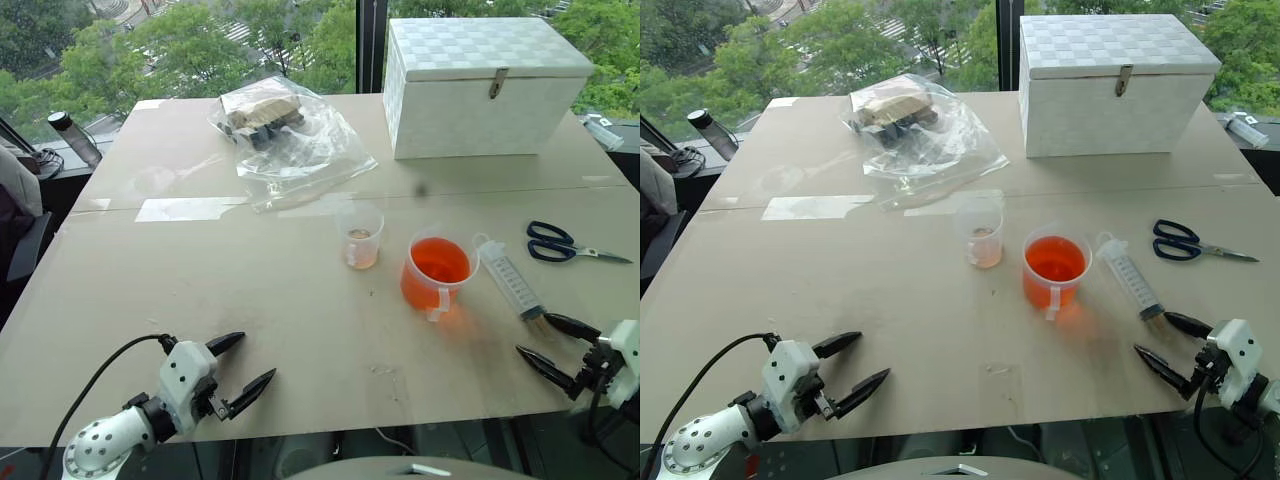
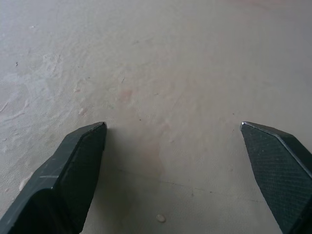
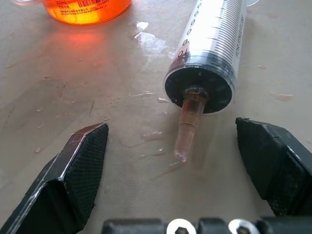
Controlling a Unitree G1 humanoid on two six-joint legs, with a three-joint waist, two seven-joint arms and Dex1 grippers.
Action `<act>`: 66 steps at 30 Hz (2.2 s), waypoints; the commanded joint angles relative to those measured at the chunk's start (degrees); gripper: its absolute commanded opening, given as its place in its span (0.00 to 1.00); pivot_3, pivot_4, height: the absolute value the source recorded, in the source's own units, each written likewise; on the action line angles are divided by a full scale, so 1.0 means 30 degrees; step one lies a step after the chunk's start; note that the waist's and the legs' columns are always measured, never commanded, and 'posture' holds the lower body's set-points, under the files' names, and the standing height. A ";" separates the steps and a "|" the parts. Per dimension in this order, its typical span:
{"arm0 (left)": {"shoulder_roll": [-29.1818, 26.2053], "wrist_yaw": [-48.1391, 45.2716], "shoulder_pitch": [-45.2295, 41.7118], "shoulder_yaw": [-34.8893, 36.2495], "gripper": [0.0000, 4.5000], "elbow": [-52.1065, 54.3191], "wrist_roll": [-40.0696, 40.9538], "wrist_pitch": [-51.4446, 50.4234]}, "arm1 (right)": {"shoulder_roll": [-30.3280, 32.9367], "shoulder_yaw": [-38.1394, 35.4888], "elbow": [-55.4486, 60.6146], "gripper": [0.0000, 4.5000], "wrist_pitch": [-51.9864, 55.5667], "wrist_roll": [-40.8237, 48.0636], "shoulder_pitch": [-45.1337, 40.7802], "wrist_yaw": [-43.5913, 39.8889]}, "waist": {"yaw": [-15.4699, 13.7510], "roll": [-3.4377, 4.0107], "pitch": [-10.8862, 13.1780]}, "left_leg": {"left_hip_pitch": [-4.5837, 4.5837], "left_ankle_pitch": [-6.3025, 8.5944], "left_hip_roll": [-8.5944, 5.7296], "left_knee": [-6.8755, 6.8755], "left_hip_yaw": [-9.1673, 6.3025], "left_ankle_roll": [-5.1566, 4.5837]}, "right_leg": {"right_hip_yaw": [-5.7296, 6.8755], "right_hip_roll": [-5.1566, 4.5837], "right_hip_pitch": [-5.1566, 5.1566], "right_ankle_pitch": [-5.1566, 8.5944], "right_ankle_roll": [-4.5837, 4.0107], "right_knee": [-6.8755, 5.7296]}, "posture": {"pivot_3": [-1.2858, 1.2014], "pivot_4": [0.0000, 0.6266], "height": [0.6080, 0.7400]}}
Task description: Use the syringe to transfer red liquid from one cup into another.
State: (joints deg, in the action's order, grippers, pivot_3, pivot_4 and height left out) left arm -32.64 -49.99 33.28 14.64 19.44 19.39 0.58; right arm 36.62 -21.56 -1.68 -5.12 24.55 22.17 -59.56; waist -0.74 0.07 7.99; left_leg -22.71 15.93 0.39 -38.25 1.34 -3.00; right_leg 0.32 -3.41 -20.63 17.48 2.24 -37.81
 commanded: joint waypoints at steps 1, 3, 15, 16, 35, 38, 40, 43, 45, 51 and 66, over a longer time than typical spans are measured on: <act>-0.0323 -0.0192 -0.0043 0.0550 1.00 0.0136 0.0318 0.0283 | 0.0097 -0.0885 -0.0340 0.99 -0.0426 0.0108 0.0312 0.0171 | -0.0005 0.0000 0.0000 | -0.0002 0.0000 0.0000 0.0000 0.0001 -0.0001 | 0.0001 -0.0001 0.0000 0.0000 0.0000 0.0001 | 0.52 0.24 1.00; -0.0374 -0.0180 -0.0116 0.0556 1.00 0.0160 0.0292 0.0257 | 0.0107 -0.0950 -0.0541 0.99 -0.0582 0.0075 0.0362 0.0179 | -0.0003 0.0000 0.0000 | -0.0005 0.0001 -0.0001 0.0000 0.0001 -0.0002 | 0.0000 -0.0002 0.0002 0.0000 0.0001 0.0009 | 0.52 0.24 1.00; -0.1778 -0.0622 -0.0670 0.1288 1.00 0.2485 0.1851 -0.1746 | 0.2009 -0.3257 0.1741 0.99 0.2901 0.3817 0.0859 -0.1405 | 0.0002 0.0021 0.0011 | -0.0012 0.0006 -0.0001 0.0005 0.0006 -0.0009 | -0.0001 -0.0011 0.0003 -0.0001 0.0002 0.0021 | 0.52 0.24 1.00; -0.2093 -0.0758 -0.0727 0.1429 1.00 0.2862 0.2088 -0.2067 | 0.2575 -0.3496 0.2570 0.99 0.3730 0.4233 0.1099 -0.1619 | 0.0005 0.0029 0.0013 | -0.0016 0.0006 -0.0001 0.0007 0.0005 -0.0010 | -0.0001 -0.0012 0.0001 -0.0001 0.0001 0.0020 | 0.52 0.24 1.00; -1.0491 -0.0152 -1.1449 0.2986 1.00 0.6907 1.0756 -1.2806 | 0.9153 0.7559 0.4520 0.99 2.1411 0.1631 -1.4587 0.3903 | -0.0008 -0.0043 0.0144 | -0.0117 -0.0039 -0.0019 -0.0001 -0.0004 0.0061 | 0.0039 0.0008 -0.0075 -0.0037 0.0069 0.0058 | 0.52 0.24 1.00; -1.1222 0.0418 -1.3613 0.2628 1.00 0.6971 1.2058 -1.4205 | 0.8637 0.9469 0.3770 0.99 2.3838 0.1475 -1.7300 0.3801 | 0.0090 -0.0049 0.0154 | -0.0226 -0.0049 -0.0024 -0.0027 -0.0006 0.0075 | 0.0036 0.0016 -0.0189 -0.0043 0.0079 0.0030 | 0.52 0.24 1.00; -1.1527 0.0937 -1.4934 0.2237 1.00 0.6963 1.2826 -1.4942 | 0.8318 1.0449 0.3148 0.99 2.4790 0.1142 -1.8563 0.3795 | 0.0134 -0.0058 0.0159 | -0.0352 -0.0062 -0.0025 -0.0056 -0.0005 0.0091 | 0.0022 0.0047 -0.0324 -0.0046 0.0085 -0.0031 | 0.52 0.24 1.00; -1.1966 0.2281 -1.8097 0.1183 1.00 0.6428 1.4930 -1.6680 | 0.7483 1.2627 0.1421 0.85 2.5612 -0.0073 -2.1041 0.3858 | 0.0213 -0.0111 0.0202 | -0.0374 -0.0072 -0.0023 -0.0054 -0.0010 0.0105 | 0.0022 0.0074 -0.0351 -0.0046 0.0086 -0.0038 | 0.52 0.24 1.00; -1.2047 0.2971 -1.9670 0.0484 1.00 0.6329 1.5800 -1.7536 | 0.7322 1.3895 0.0778 0.63 2.5765 -0.0666 -2.1963 0.3405 | 0.0260 -0.0114 0.0203 | -0.0374 -0.0073 -0.0023 -0.0059 -0.0007 0.0105 | 0.0015 0.0083 -0.0352 -0.0047 0.0088 -0.0046 | 0.52 0.24 1.00; -1.1750 0.4289 -2.2097 -0.0527 1.00 0.6222 1.7932 -1.8879 | 0.6715 1.5525 -0.0474 0.30 2.5925 -0.1546 -2.3106 0.2682 | 0.0444 -0.0199 0.0249 | -0.0373 -0.0073 -0.0025 -0.0070 -0.0007 0.0105 | 0.0014 0.0096 -0.0350 -0.0047 0.0095 -0.0057 | 0.52 0.24 1.00; -1.1318 0.3548 -2.2664 -0.1442 1.00 0.5652 1.6482 -1.8692 | 0.6149 1.6496 -0.0388 0.41 2.5218 -0.3353 -2.2792 0.1852 | 0.0481 -0.0321 0.0180 | -0.0338 -0.0079 -0.0025 -0.0157 -0.0014 0.0113 | 0.0012 0.0116 -0.0324 -0.0049 0.0099 -0.0129 | 0.52 0.24 1.00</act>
State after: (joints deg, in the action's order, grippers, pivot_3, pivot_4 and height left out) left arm -66.75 -38.71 -33.59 10.19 36.80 69.87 -56.71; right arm 55.47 25.46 -2.30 69.97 15.56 -47.10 -53.58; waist 0.70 -0.90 8.53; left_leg -23.73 15.70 0.31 -38.73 1.29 -2.66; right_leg 0.36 -3.06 -21.60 17.33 2.54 -38.21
